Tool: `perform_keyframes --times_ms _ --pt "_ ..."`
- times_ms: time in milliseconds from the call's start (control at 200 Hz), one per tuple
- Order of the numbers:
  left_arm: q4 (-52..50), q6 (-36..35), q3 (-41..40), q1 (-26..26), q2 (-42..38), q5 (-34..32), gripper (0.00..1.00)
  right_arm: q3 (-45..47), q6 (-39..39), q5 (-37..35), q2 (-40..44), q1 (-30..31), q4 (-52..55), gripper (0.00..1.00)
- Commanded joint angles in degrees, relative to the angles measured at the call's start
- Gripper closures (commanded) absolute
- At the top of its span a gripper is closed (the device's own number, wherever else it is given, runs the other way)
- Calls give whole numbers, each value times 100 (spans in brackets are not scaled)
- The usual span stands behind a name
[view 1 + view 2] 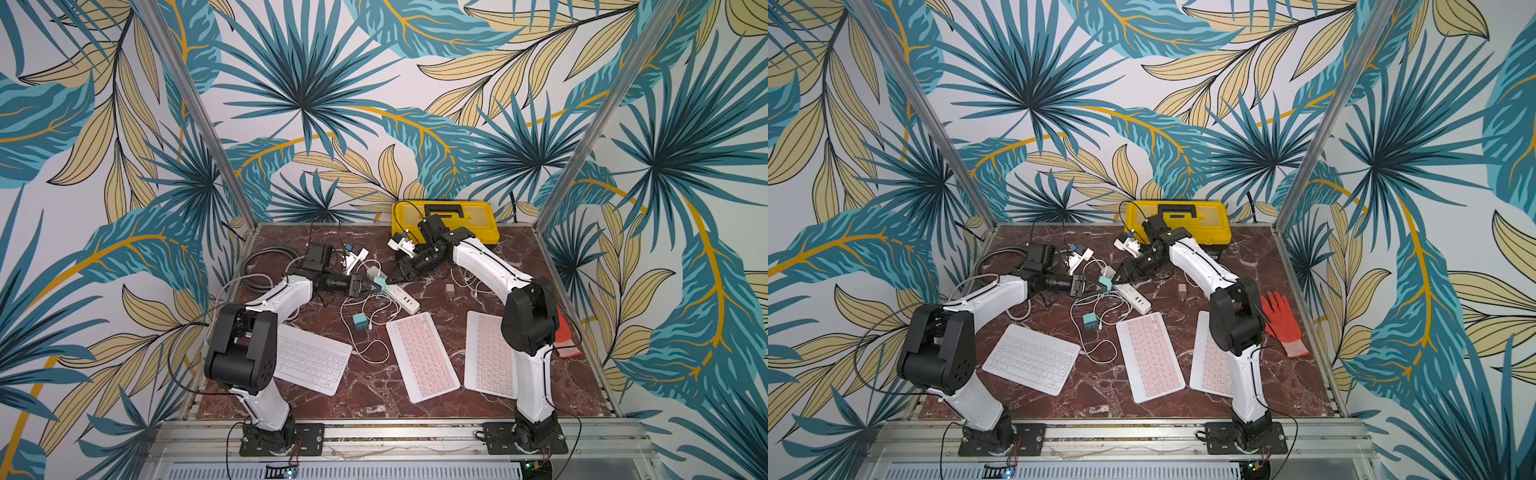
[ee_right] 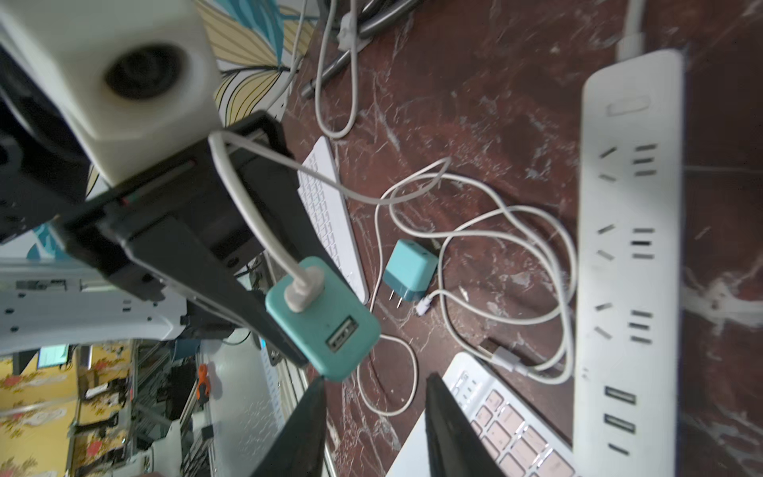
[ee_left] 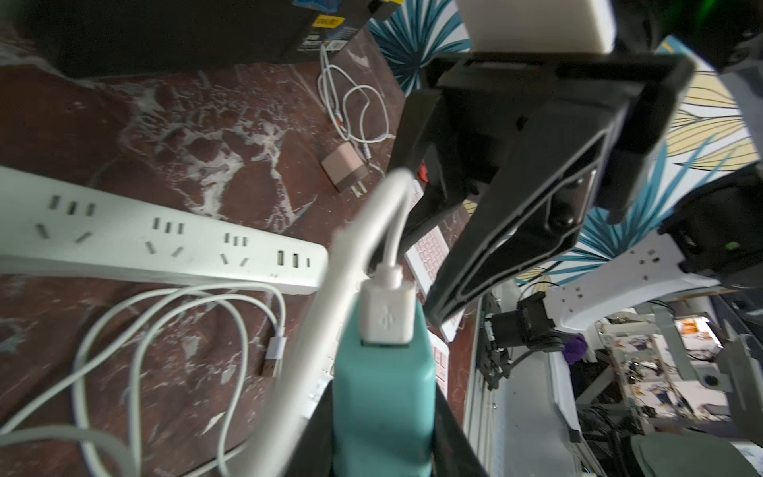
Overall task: Unplug the wireless keyboard
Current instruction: Remove the power cord from the plug.
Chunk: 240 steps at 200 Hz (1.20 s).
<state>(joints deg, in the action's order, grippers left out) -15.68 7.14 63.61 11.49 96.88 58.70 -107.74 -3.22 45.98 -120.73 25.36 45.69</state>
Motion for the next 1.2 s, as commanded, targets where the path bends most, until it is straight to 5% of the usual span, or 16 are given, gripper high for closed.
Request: perform_keyframes --times_ms 0,265,756,1196 --pt "127 103 -107 62 -295 -1093 100 413 -1487 -682 295 20 -1252 63" --pt "122 268 -190 347 -377 -2076 100 1029 -2823 -1160 424 277 -2751 58" --pt "128 394 -130 497 -366 -2363 100 631 -3015 -1271 -62 540 -2443 60" --pt "125 499 -54 572 -320 -2596 100 649 -3268 -1093 -198 571 -2563 74"
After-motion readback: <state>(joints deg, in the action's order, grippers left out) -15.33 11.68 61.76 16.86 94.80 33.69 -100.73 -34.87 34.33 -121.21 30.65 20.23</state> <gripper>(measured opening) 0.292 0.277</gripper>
